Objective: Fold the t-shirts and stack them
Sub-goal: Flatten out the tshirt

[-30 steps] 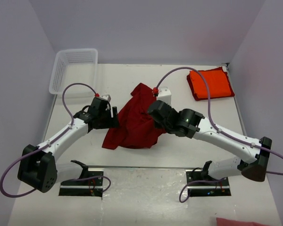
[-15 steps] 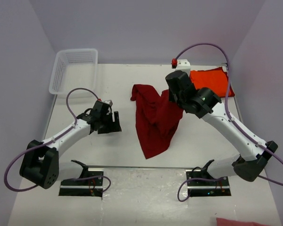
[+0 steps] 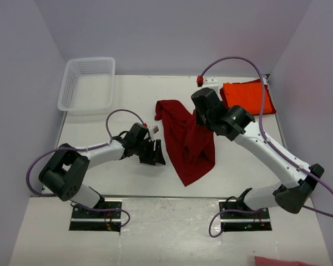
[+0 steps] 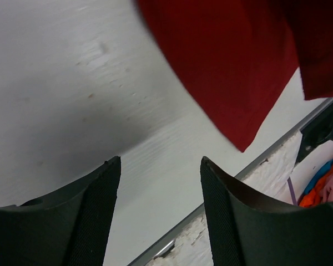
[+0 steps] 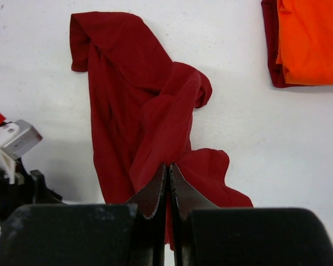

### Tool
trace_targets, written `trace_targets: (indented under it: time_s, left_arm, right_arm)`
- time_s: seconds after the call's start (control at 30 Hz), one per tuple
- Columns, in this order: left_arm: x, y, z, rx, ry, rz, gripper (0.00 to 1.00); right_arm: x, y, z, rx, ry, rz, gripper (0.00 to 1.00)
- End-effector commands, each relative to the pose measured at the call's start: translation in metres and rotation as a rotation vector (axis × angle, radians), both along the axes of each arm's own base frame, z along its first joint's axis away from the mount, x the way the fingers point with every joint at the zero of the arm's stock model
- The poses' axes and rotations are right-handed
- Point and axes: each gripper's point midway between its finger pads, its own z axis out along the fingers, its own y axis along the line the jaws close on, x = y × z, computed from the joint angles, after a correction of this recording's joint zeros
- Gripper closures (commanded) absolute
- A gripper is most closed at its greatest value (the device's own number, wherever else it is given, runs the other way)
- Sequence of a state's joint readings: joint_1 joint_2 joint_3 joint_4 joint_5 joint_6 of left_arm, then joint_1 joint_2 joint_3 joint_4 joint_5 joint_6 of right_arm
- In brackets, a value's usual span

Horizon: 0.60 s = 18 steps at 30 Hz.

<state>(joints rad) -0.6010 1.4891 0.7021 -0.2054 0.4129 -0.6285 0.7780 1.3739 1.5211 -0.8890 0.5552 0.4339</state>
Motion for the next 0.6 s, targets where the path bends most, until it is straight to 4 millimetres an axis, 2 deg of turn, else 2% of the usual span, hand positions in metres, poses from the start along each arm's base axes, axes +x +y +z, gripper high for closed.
trace_targets:
  time_s: [0.0, 0.07, 0.17, 0.2, 0.4, 0.57]
  left_arm:
    - [0.020, -0.050, 0.027, -0.133, -0.061, -0.059, 0.37]
    - [0.021, -0.065, 0.027, -0.141, -0.058, -0.092, 0.35]
    - [0.034, -0.080, 0.023, -0.122, -0.065, -0.094, 0.34]
    - [0.045, -0.085, 0.021, -0.107, -0.077, -0.084, 0.34]
    - [0.075, -0.091, 0.002, 0.027, -0.095, -0.053, 0.29]
    - [0.074, -0.091, -0.022, 0.092, -0.067, -0.045, 0.28]
  right_arm:
    - [0.003, 0.006, 0.014, 0.057, -0.041, 0.005, 1.00]
    - [0.001, 0.003, 0.013, 0.053, -0.038, 0.002, 1.00]
    - [-0.004, 0.000, 0.013, 0.063, -0.039, 0.001, 1.00]
    - [-0.005, -0.001, 0.013, 0.065, -0.038, 0.002, 1.00]
    - [-0.013, -0.003, 0.014, 0.088, -0.038, 0.012, 1.00]
    - [-0.017, -0.004, 0.018, 0.108, -0.047, 0.023, 1.00]
